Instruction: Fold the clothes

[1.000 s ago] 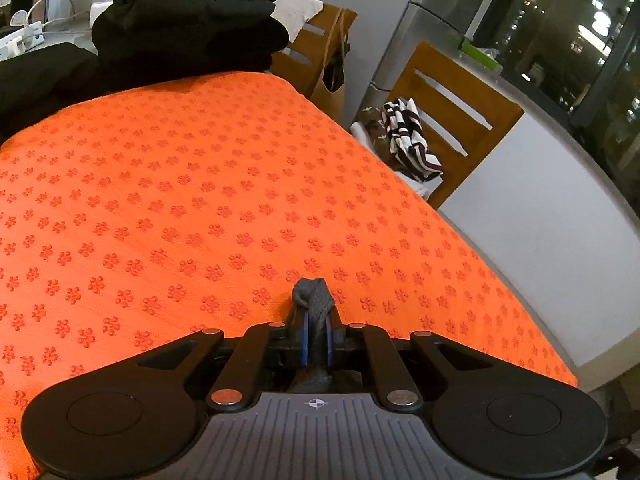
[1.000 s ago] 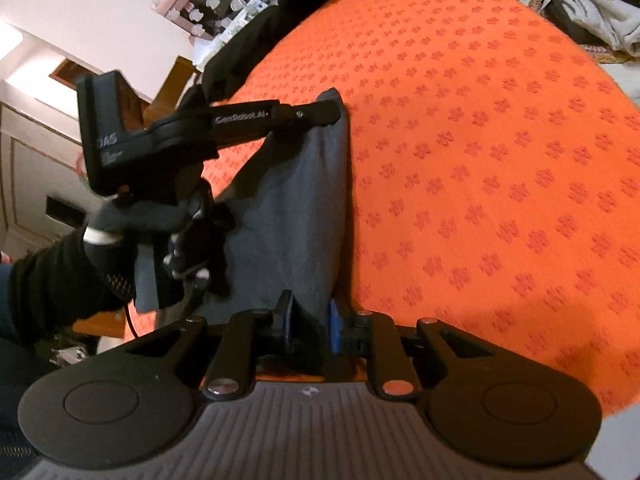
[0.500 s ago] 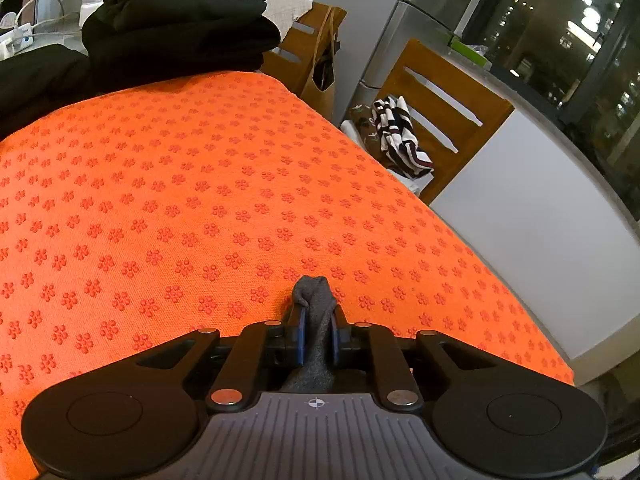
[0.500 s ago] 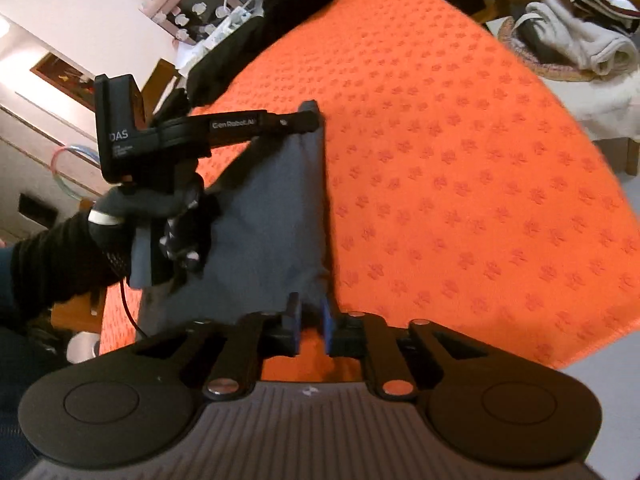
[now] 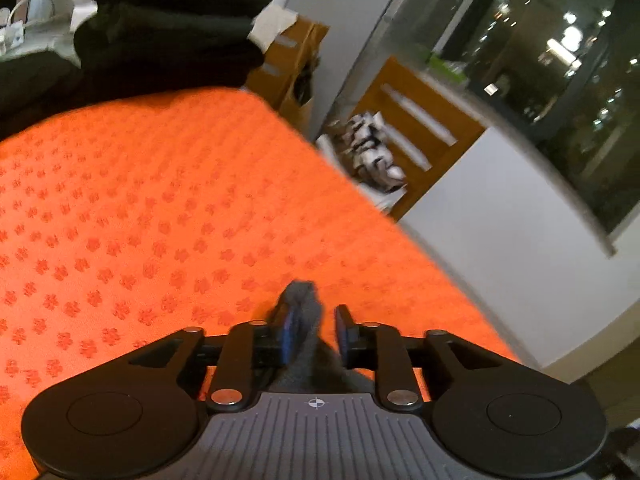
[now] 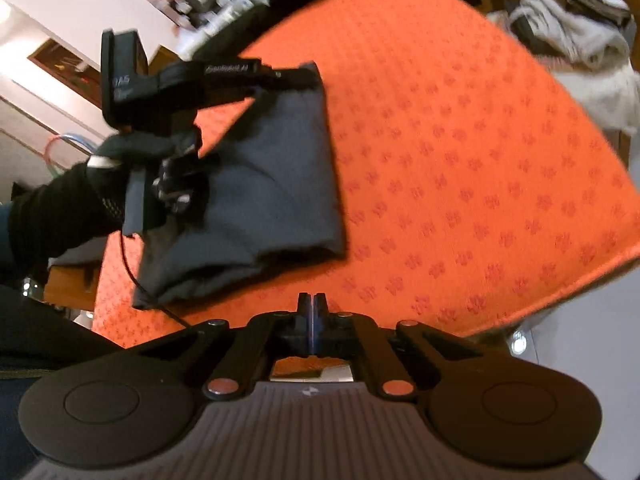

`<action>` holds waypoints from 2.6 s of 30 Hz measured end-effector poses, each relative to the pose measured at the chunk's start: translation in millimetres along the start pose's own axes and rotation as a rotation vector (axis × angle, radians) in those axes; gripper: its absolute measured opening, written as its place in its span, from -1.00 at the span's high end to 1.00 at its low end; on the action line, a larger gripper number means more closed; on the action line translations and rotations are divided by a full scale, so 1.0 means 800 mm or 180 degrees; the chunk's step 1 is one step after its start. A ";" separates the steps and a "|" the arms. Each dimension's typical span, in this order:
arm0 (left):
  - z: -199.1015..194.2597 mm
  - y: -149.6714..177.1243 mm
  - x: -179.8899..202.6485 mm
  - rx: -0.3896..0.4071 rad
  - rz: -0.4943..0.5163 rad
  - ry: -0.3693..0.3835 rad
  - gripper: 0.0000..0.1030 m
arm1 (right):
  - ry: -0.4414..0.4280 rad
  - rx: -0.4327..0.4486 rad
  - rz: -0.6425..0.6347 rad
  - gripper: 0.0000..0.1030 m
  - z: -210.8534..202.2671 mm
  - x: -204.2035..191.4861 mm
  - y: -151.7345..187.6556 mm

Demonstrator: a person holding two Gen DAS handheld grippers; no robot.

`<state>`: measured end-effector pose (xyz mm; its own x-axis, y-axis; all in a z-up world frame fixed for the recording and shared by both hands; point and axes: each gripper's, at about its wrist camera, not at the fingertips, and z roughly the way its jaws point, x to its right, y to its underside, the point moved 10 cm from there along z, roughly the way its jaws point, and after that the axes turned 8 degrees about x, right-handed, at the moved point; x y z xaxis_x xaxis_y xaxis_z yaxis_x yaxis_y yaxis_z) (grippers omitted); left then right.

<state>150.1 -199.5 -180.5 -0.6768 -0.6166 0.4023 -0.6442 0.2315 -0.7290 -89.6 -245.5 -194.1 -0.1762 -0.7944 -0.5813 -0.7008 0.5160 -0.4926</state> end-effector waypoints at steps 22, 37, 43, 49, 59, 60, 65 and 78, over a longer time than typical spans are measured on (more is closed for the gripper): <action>-0.161 0.105 -0.051 -0.0168 0.0202 -0.0496 0.45 | 0.0116 0.0203 -0.1721 0.24 0.099 -0.097 -0.026; -0.268 0.136 -0.082 0.0125 -0.0504 -0.0790 0.16 | -0.0796 0.0067 -0.2731 0.23 0.081 -0.198 0.033; -0.283 0.137 -0.101 0.0353 -0.0892 -0.0922 0.10 | -0.1013 -0.0127 -0.3223 0.23 0.096 -0.229 0.060; -0.291 0.130 -0.107 0.0496 -0.1030 -0.0920 0.07 | -0.1006 0.0023 -0.3342 0.89 0.094 -0.241 0.060; -0.259 0.135 -0.121 0.0515 -0.1146 -0.0953 0.01 | -0.1201 -0.0184 -0.3504 0.56 0.092 -0.245 0.081; -0.256 0.134 -0.123 0.0527 -0.1160 -0.0963 0.01 | -0.1238 -0.0160 -0.3526 0.27 0.087 -0.249 0.082; -0.250 0.132 -0.128 0.0569 -0.1177 -0.0974 0.00 | -0.1128 -0.0196 -0.3908 0.12 0.083 -0.252 0.095; -0.268 0.105 -0.104 0.0919 -0.1002 -0.0914 0.89 | -0.0932 0.0111 -0.4136 0.83 0.087 -0.258 0.087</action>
<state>75.9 32.5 -156.1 -0.3144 -0.8142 0.4880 -0.6489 -0.1908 -0.7365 -53.9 -23.4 -153.8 0.7596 -0.6171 0.2056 -0.2269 -0.5477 -0.8053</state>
